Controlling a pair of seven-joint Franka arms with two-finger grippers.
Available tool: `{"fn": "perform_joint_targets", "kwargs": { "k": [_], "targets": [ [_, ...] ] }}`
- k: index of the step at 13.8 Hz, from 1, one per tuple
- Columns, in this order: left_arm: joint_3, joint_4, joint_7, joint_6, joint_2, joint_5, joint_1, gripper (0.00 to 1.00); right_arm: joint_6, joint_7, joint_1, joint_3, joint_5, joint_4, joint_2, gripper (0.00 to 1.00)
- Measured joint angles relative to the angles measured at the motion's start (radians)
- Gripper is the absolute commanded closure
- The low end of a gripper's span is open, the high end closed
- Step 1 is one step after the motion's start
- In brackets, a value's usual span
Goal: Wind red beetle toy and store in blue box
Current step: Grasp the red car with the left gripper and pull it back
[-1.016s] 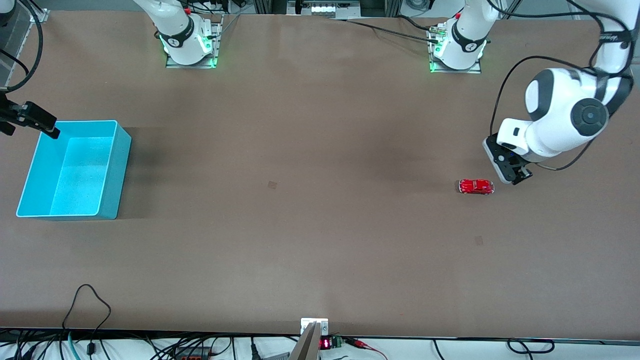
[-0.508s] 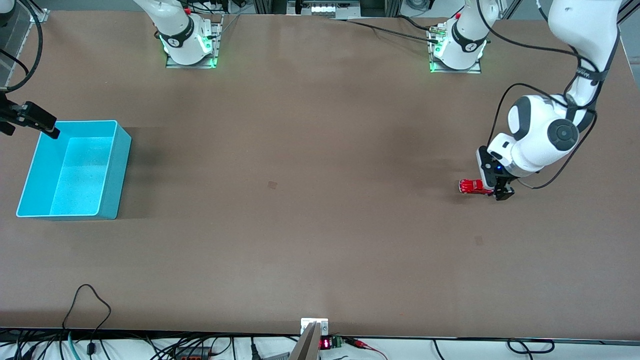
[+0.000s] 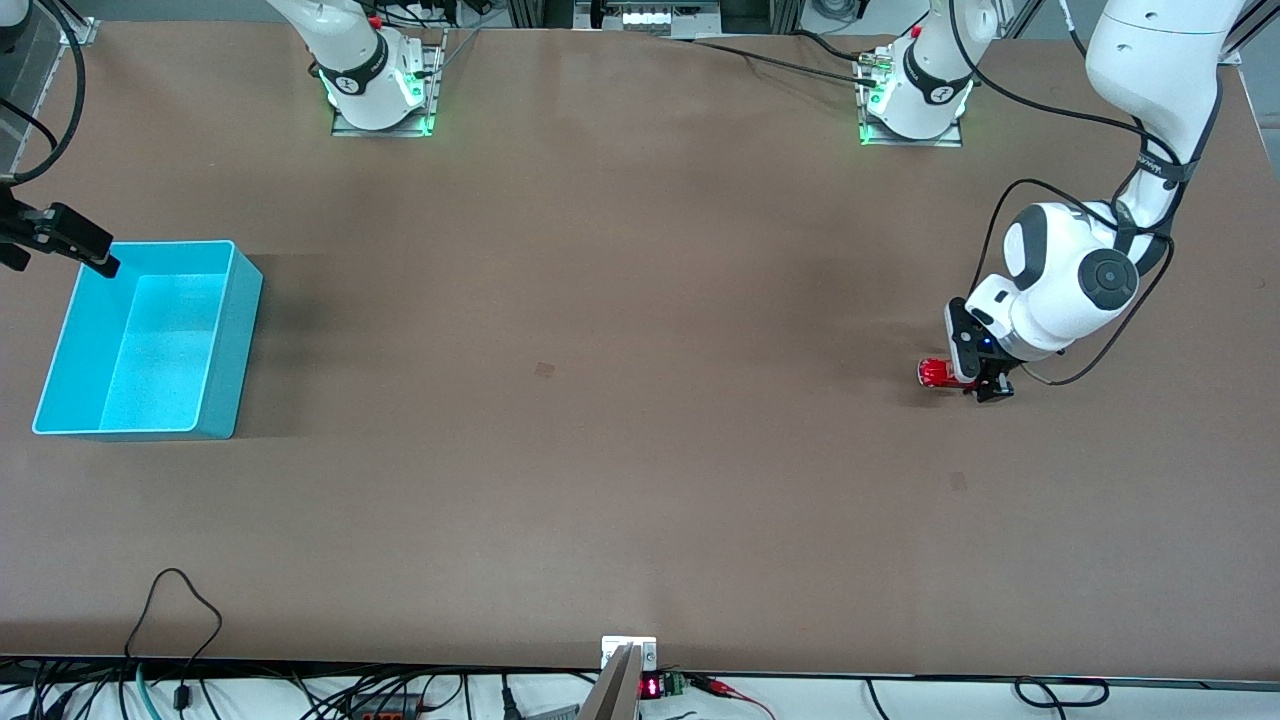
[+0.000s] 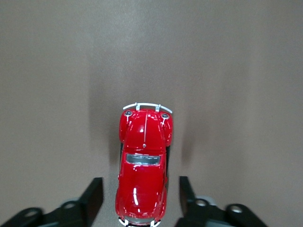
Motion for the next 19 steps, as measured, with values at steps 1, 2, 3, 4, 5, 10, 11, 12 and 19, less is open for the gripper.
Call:
{"fn": "perform_joint_targets", "kwargs": {
  "k": [1,2,3,4,5,10,11,12,19],
  "targets": [
    [-0.001,0.0,0.0,0.0,0.0,0.0,-0.001,0.67,0.0,0.0,0.0,0.0,0.0,0.0,0.0,0.0],
    [-0.002,0.001,0.002,0.0,0.0,0.0,-0.001,0.72,0.0,0.0,0.0,0.0,0.0,0.0,0.0,0.0],
    [-0.003,0.002,0.002,-0.001,0.0,0.0,-0.001,0.74,0.0,0.0,0.0,0.0,0.0,0.0,0.0,0.0],
    [-0.003,0.003,0.002,-0.001,0.001,0.0,-0.001,0.74,0.0,0.0,0.0,0.0,0.0,0.0,0.0,0.0],
    [-0.003,0.003,0.002,-0.001,0.001,0.0,-0.001,0.74,0.0,0.0,0.0,0.0,0.0,0.0,0.0,0.0],
    [-0.002,0.003,0.002,-0.001,0.001,0.0,-0.001,0.73,0.0,0.0,0.0,0.0,0.0,0.0,0.0,0.0],
    [-0.002,0.004,0.004,-0.002,0.002,0.0,-0.001,0.73,0.0,0.0,0.0,0.0,0.0,0.0,0.0,0.0],
    [-0.002,0.005,0.009,-0.003,0.002,0.0,0.0,0.72,0.0,0.0,0.0,0.0,0.0,0.0,0.0,0.0],
    [0.004,0.07,0.174,-0.035,0.04,0.0,0.171,0.68,0.0,0.0,0.0,0.0,0.0,0.0,0.0,0.0]
  ]
}}
